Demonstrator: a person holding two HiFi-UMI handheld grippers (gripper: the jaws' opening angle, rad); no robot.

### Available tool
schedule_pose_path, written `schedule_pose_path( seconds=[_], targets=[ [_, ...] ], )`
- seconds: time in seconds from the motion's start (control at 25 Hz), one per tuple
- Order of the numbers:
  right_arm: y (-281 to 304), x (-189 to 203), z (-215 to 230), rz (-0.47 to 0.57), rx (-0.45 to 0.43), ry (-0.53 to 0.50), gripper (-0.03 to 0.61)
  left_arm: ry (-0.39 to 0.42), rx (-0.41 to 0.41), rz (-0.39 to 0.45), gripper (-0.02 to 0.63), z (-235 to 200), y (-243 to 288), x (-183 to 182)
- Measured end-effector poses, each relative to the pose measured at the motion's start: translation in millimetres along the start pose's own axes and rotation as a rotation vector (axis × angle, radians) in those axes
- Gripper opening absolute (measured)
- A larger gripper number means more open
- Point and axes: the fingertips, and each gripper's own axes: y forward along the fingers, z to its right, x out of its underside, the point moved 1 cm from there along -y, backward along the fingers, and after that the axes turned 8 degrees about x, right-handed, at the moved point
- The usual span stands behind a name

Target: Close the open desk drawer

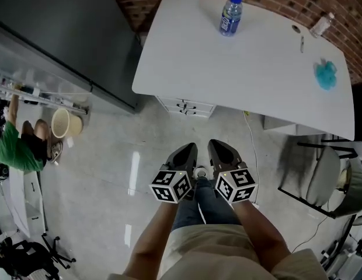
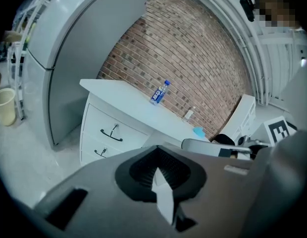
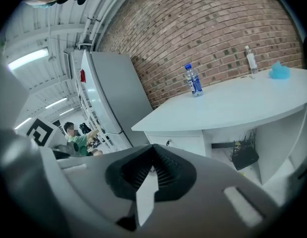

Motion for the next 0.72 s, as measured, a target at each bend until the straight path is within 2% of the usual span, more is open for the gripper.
schedule_pose_path(
  seconds=[0.2,0.72],
  targets=[
    [-24.8,-22.4,-15.7,0.004,-0.040,-0.046,0.002,0.000,-0.012,0.005,-0.003,21.9,-18.2,-11.4],
    [-71.7,-63.3,-47.3,0.022,-0.106,-0.121,0.002,0.076,-0.019,-0.019,-0.003,72.9,-54.1,-42.9]
  ],
)
